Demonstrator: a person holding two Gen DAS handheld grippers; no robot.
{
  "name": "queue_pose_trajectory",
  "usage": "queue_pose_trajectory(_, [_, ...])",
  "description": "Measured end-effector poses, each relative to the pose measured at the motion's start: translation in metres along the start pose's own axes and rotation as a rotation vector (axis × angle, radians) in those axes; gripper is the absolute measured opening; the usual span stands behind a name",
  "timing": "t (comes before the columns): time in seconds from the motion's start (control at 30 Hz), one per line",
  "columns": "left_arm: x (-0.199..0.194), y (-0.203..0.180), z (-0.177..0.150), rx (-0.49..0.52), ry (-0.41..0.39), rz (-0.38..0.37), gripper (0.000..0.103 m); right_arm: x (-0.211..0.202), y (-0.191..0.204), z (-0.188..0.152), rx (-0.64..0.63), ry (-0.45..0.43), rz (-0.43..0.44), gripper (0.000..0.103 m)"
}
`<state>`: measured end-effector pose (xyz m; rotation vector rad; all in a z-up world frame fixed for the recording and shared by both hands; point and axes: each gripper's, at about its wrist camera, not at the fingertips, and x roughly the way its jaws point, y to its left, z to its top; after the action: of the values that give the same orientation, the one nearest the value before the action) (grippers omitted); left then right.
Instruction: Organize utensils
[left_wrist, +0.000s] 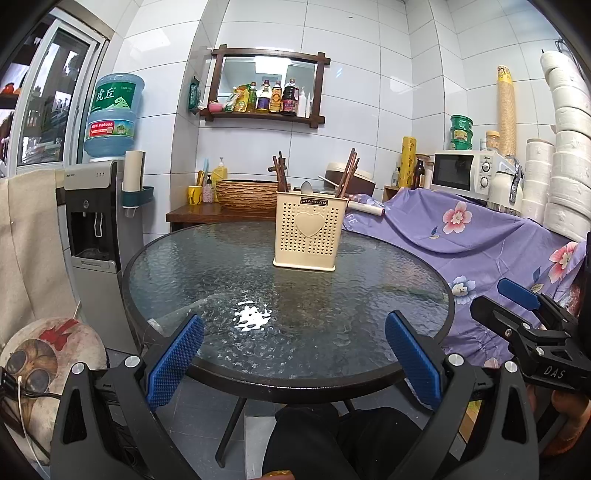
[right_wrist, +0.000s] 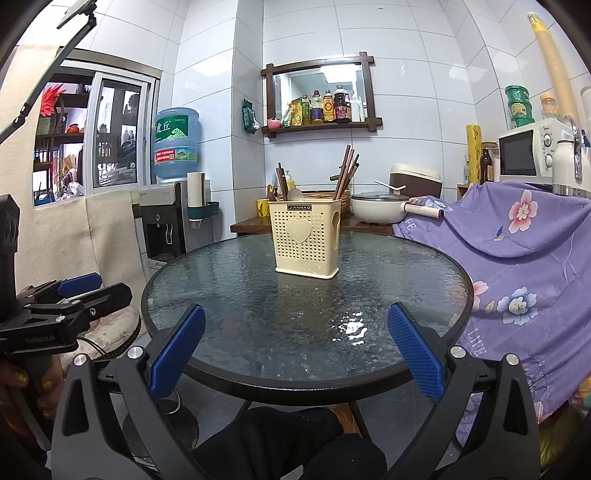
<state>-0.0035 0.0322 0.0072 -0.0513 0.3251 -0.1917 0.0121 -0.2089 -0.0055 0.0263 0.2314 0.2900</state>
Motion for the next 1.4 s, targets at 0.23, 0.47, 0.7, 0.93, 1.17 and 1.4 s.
queue_pose_trajectory(0.23, [0.0016, -0.0001, 0.0002, -0.002, 0.001, 0.001, 0.097, 0.0003, 0.0013, -0.0009, 0.002, 0.001, 0.0, 0.097])
queue_pose_trajectory(0.47, [0.0021, -0.0008, -0.0005, -0.002, 0.005, 0.002, 0.097, 0.0003, 0.0009, -0.0006, 0.003, 0.001, 0.0, 0.097])
queue_pose_trajectory(0.7, [0.0017, -0.0009, -0.0009, -0.005, 0.0, 0.001, 0.097, 0.0003, 0.0011, -0.0005, 0.003, 0.002, 0.0, 0.097])
queue_pose_trajectory(0.93, [0.0012, -0.0036, -0.002, -0.004, -0.002, -0.002, 0.097, 0.0019, 0.0013, -0.0009, 0.005, 0.004, -0.001, 0.097])
queue_pose_trajectory(1.17, [0.0035, -0.0068, -0.0015, 0.002, 0.011, 0.006, 0.097, 0.0024, 0.0004, -0.0024, 0.011, 0.003, -0.005, 0.097])
queue_pose_trajectory(1.4, [0.003, -0.0073, -0.0027, 0.01, 0.009, 0.012, 0.097, 0.003, -0.0007, -0.0027, 0.02, 0.004, -0.009, 0.097])
